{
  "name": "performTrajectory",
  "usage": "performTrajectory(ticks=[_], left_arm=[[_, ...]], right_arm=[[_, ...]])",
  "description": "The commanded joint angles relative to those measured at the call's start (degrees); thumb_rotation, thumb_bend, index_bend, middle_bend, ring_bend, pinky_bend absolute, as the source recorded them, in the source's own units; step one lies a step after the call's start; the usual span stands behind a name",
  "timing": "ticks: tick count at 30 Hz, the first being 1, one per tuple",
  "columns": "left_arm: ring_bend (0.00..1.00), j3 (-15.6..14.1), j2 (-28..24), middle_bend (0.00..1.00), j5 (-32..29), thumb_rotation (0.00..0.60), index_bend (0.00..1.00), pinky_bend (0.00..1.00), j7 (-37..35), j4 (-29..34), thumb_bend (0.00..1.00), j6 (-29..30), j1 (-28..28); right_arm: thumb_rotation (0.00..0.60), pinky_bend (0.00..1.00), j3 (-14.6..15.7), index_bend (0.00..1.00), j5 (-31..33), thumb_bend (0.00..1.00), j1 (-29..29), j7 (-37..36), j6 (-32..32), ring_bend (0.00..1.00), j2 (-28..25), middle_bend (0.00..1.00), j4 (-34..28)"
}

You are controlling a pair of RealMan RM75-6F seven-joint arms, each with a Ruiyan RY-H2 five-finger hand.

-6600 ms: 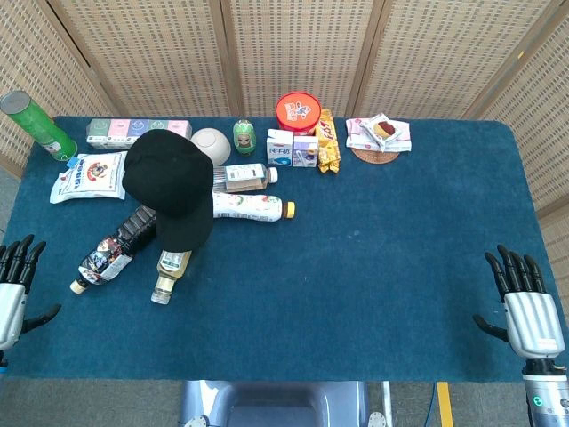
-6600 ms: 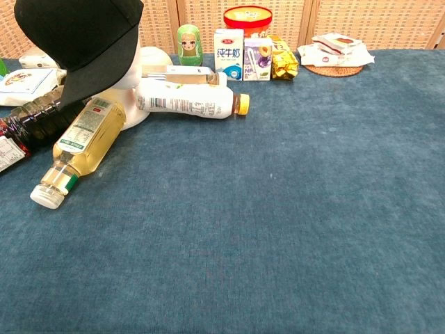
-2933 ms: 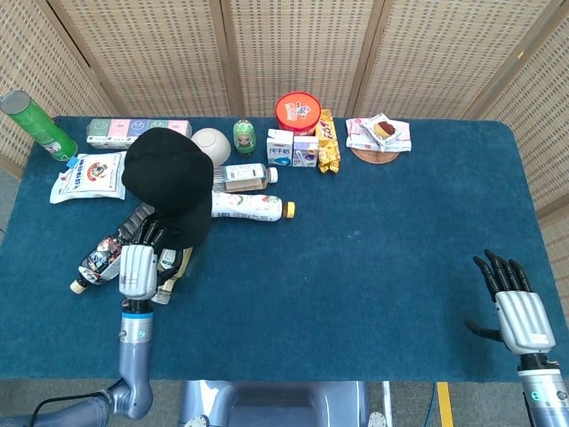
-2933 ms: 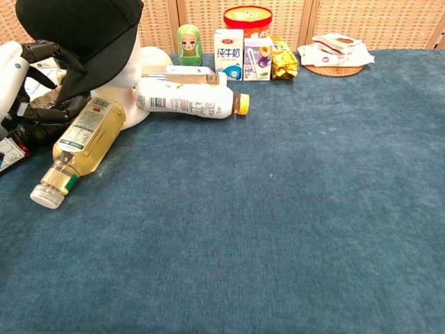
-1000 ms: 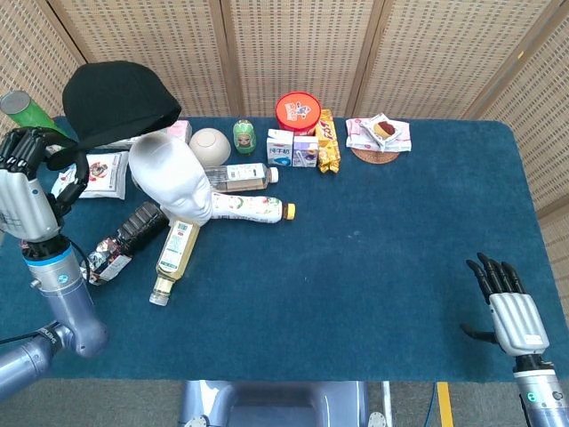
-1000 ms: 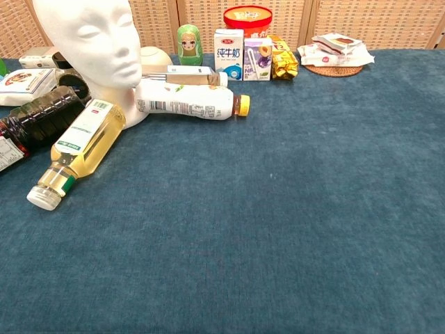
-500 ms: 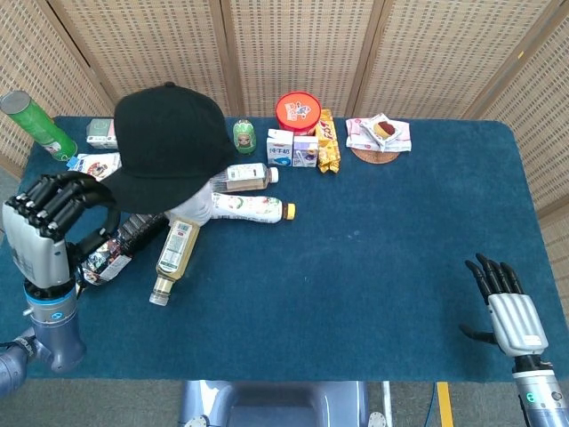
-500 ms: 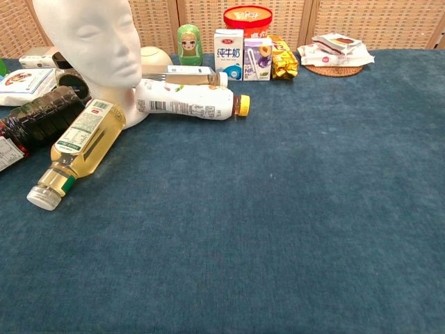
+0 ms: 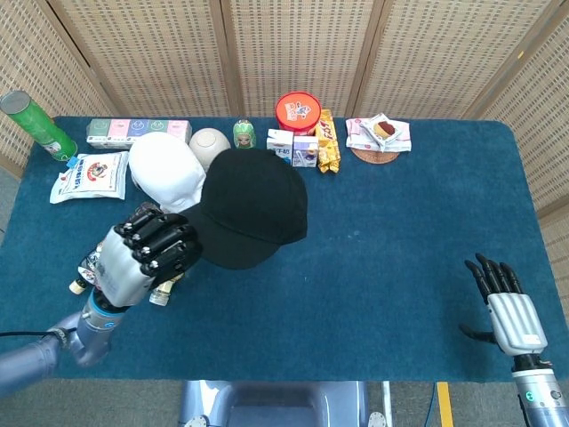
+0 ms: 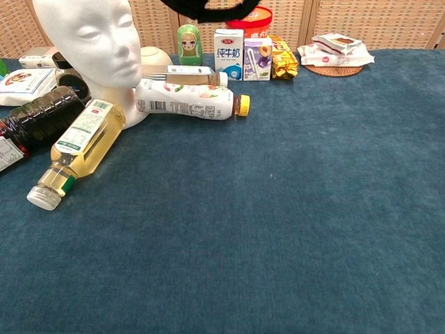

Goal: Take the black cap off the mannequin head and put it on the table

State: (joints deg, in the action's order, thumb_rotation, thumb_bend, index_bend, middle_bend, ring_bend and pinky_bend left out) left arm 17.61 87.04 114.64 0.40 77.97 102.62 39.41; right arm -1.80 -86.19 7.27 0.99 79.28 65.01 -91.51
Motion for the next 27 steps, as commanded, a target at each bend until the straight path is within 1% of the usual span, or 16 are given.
performTrajectory(ticks=[1, 6, 13, 18, 22, 27], left_arm=[[0.46, -1.37, 5.35, 0.57, -1.67, 0.600, 0.75, 0.63, 1.11, -2.04, 0.49, -3.47, 2.62], [0.46, -2.62, 11.30, 0.57, -2.66, 0.600, 0.75, 0.63, 1.20, -7.06, 0.49, -5.41, 5.00], [0.46, -3.21, 15.21, 0.57, -4.95, 0.600, 0.75, 0.63, -0.62, -11.57, 0.49, -4.98, 5.29], [0.46, -4.01, 16.99, 0.57, -7.11, 0.600, 0.75, 0.63, -1.97, -15.16, 0.47, -5.71, 5.14], [0.46, -5.49, 18.04, 0.57, -8.38, 0.600, 0.75, 0.63, -3.67, -17.19, 0.46, -6.28, 4.70], [0.46, -7.03, 18.94, 0.57, -8.89, 0.600, 0.75, 0.63, -3.75, -19.40, 0.45, -6.59, 4.18]], right_arm=[[0.600, 0.00, 0.01, 0.03, -0.04, 0.00, -0.05, 0.20, 0.15, 0.00, 0.01, 0.00, -0.15], [0.600, 0.00, 0.00, 0.03, -0.12, 0.00, -0.28, 0.28, 0.66, 0.00, -0.09, 0.00, -0.27], [0.600, 0.00, -0.06, 0.03, -0.08, 0.00, -0.37, 0.38, 0.88, 0.00, -0.06, 0.00, 0.01], [0.600, 0.00, 0.20, 0.03, -0.63, 0.00, -0.37, 0.22, 0.92, 0.00, -0.11, 0.00, -0.07], [0.600, 0.00, 0.36, 0.03, -1.04, 0.00, -0.44, 0.53, 1.16, 0.00, -0.07, 0.00, -0.33], [0.600, 0.00, 0.47, 0.03, -1.12, 0.00, -0.50, 0.76, 1.18, 0.00, -0.05, 0.00, -0.50]])
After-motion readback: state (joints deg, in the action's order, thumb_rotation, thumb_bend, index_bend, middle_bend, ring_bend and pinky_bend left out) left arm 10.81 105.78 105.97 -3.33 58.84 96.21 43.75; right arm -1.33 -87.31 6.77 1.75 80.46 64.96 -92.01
